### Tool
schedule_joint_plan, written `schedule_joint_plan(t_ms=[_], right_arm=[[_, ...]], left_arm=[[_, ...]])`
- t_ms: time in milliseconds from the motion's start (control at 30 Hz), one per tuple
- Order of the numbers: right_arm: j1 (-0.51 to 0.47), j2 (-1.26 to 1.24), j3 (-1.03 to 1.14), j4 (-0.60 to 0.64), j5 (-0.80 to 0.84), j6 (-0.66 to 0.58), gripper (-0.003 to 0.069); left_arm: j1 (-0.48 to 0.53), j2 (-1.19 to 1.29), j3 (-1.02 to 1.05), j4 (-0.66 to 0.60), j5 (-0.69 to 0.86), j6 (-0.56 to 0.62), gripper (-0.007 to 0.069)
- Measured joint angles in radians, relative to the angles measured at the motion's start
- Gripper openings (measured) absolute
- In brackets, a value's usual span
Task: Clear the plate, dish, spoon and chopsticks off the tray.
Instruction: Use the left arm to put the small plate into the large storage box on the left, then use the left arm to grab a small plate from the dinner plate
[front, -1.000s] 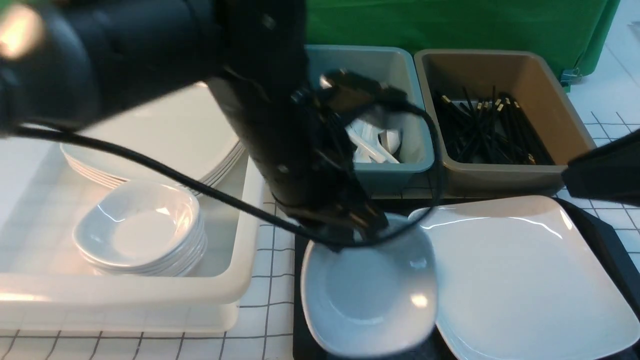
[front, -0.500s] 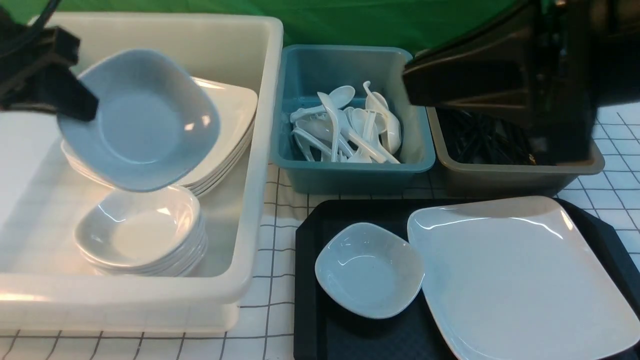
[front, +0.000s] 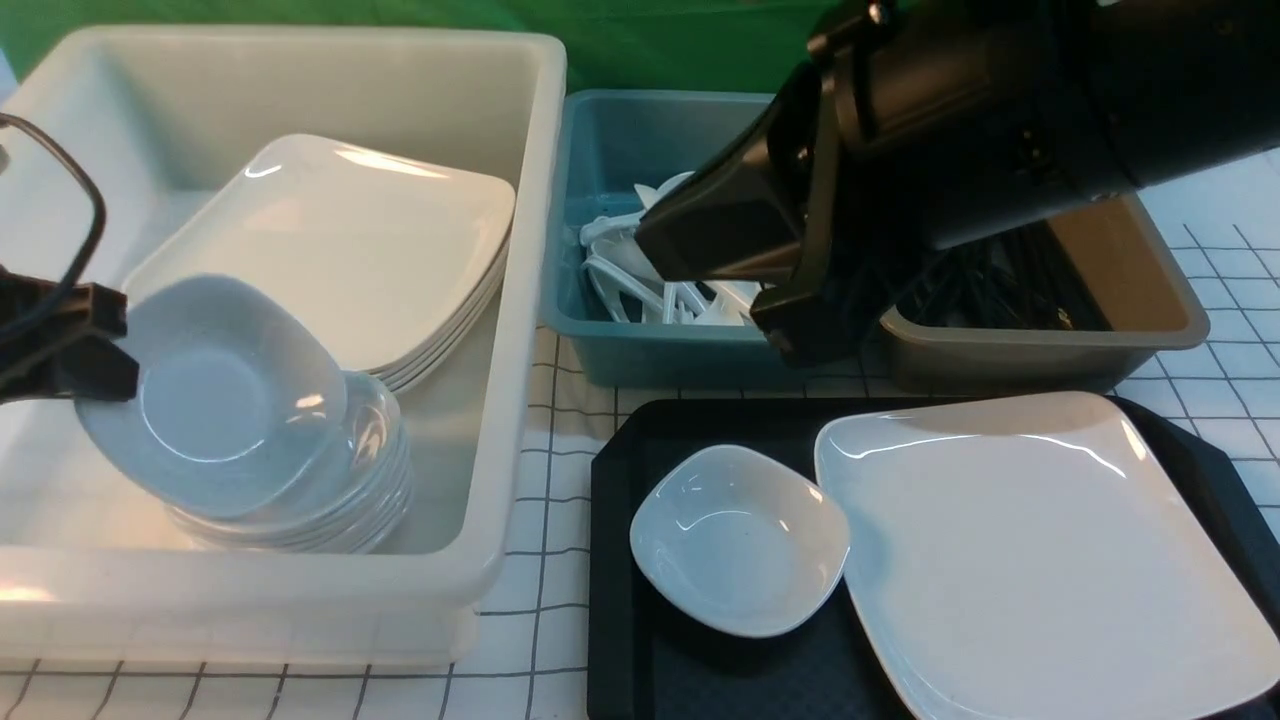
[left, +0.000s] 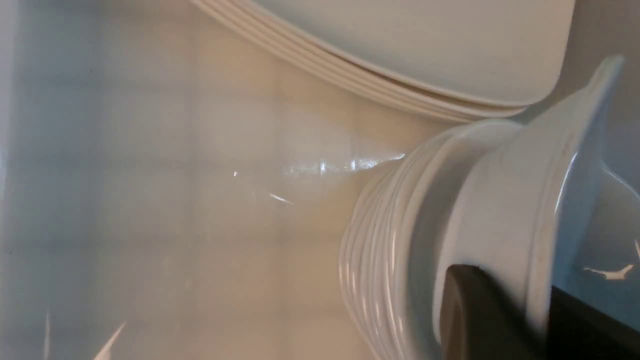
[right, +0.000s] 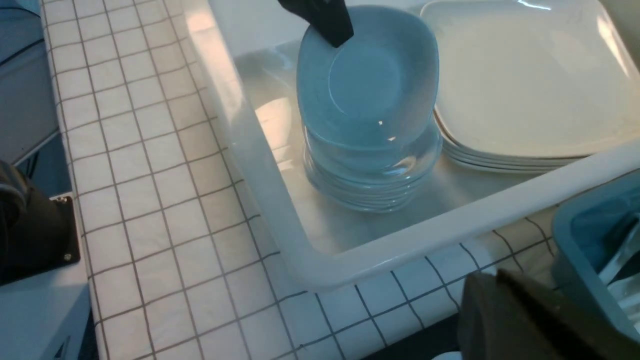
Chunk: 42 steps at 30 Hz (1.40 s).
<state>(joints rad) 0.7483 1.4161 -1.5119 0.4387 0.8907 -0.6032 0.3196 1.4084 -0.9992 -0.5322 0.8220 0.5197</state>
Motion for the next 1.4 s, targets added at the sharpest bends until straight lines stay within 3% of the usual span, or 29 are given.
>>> schedule_joint_plan(t_ms=[100,133,167,200,267,300,367,433,567,667,733,867,967,1100,1133,1267,1400], right_arm=[[0.0,0.0,0.0,-0.002,0.0,0.003,0.001],[0.0,0.0,0.0,-0.002,0.0,0.004,0.001],[0.0,0.0,0.0,-0.003,0.001,0.012,0.001],[0.0,0.0,0.0,-0.004,0.001,0.017,0.001],[-0.004,-0.004,0.0,-0.032,0.011,0.058,0.001],[-0.004,-0.003,0.0,-0.036,0.013,0.062,0.001],[-0.015,-0.011,0.0,-0.086,0.037,0.106,0.001],[-0.041,-0.032,0.0,-0.166,0.083,0.163,0.001],[-0.088,-0.067,0.0,-0.289,0.188,0.231,0.001],[-0.156,-0.11,0.021,-0.356,0.296,0.258,0.001],[-0.197,-0.141,0.073,-0.37,0.305,0.264,0.001],[-0.288,-0.212,0.23,-0.378,0.291,0.281,0.001],[-0.33,-0.249,0.309,-0.379,0.272,0.296,0.001],[-0.362,-0.307,0.422,-0.381,0.24,0.346,0.001],[-0.365,-0.338,0.458,-0.38,0.229,0.354,0.001],[-0.368,-0.413,0.488,-0.378,0.206,0.366,0.001],[-0.368,-0.468,0.488,-0.377,0.185,0.368,0.001]], left_arm=[[-0.051,0.031,0.001,0.007,-0.016,0.005,0.0213],[-0.051,0.031,0.001,0.009,-0.016,0.005,0.0213],[-0.076,0.047,0.001,0.03,-0.019,0.005,0.0284],[-0.079,0.049,0.001,0.041,-0.02,0.003,0.0303],[-0.112,0.056,-0.019,0.186,-0.01,-0.087,0.0407],[-0.114,0.056,-0.023,0.201,-0.009,-0.099,0.0411],[-0.132,0.05,-0.069,0.353,0.025,-0.224,0.0433],[-0.16,0.03,-0.135,0.485,0.09,-0.344,0.0423],[-0.238,-0.005,-0.226,0.522,0.154,-0.405,0.0329],[-0.436,-0.026,-0.261,0.438,0.161,-0.385,0.0134],[-0.573,-0.021,-0.262,0.389,0.132,-0.362,0.005],[-0.877,0.042,-0.261,0.354,0.008,-0.333,0.0006],[-0.995,0.102,-0.261,0.374,-0.057,-0.328,0.0019],[-1.137,0.247,-0.261,0.43,-0.146,-0.328,0.012],[-1.171,0.311,-0.261,0.455,-0.178,-0.328,0.0186],[-1.209,0.447,-0.261,0.532,-0.26,-0.325,0.0371],[-1.21,0.522,-0.261,0.594,-0.299,-0.325,0.0473]])
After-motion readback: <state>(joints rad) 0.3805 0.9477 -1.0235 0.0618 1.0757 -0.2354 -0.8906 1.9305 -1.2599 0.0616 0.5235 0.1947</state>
